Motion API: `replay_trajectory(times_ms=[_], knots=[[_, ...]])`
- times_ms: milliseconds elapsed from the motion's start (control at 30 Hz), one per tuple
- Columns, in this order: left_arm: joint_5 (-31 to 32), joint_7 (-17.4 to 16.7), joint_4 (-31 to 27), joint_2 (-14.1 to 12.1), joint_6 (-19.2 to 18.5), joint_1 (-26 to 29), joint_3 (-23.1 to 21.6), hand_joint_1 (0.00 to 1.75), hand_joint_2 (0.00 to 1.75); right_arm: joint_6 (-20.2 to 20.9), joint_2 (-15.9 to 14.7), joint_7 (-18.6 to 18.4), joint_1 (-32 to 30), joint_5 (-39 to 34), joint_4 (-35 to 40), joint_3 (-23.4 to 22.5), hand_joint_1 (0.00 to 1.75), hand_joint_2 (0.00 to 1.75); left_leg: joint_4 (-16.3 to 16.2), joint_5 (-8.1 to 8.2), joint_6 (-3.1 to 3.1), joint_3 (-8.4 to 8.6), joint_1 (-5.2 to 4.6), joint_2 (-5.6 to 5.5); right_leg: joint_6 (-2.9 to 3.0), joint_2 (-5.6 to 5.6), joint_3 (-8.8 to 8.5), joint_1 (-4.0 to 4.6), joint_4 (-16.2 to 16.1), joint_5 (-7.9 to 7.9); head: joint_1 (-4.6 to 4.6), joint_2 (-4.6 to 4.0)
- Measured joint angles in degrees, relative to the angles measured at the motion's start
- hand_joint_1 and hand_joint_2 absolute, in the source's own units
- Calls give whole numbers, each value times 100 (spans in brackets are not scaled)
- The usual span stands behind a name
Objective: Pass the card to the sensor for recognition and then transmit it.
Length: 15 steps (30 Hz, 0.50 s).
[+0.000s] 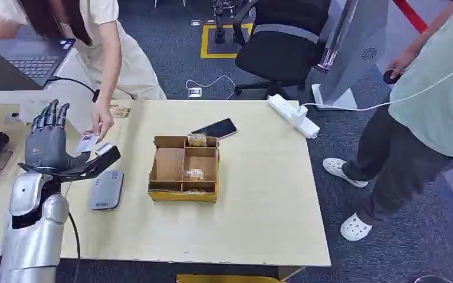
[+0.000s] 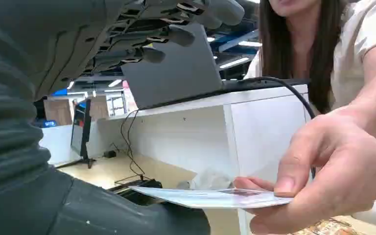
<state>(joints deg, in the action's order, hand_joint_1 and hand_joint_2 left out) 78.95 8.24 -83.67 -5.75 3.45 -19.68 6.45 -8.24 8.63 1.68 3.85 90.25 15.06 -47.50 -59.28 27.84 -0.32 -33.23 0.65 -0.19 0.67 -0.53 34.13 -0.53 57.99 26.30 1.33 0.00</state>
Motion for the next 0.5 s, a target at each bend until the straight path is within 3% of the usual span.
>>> replay_trajectory(times_ms=[33, 67, 500], knots=[[0, 0, 0, 0, 0, 0, 0, 7, 175, 0, 0, -2, 0, 0, 0, 0, 0, 0, 0, 0, 0, 0, 0, 0, 0, 0, 0, 0, 0, 0, 0, 0], [0, 0, 0, 0, 0, 0, 0, 175, 175, 0, 0, -2, 0, 0, 0, 0, 0, 0, 0, 0, 0, 0, 0, 0, 0, 0, 0, 0, 0, 0, 0, 0], [-195, 83, 37, -57, -90, 13, 0, 175, 175, -7, 0, -4, 1, 0, 0, -7, 0, 0, 0, 0, 0, 0, 0, 0, 0, 0, 0, 0, 0, 0, 0, -2]])
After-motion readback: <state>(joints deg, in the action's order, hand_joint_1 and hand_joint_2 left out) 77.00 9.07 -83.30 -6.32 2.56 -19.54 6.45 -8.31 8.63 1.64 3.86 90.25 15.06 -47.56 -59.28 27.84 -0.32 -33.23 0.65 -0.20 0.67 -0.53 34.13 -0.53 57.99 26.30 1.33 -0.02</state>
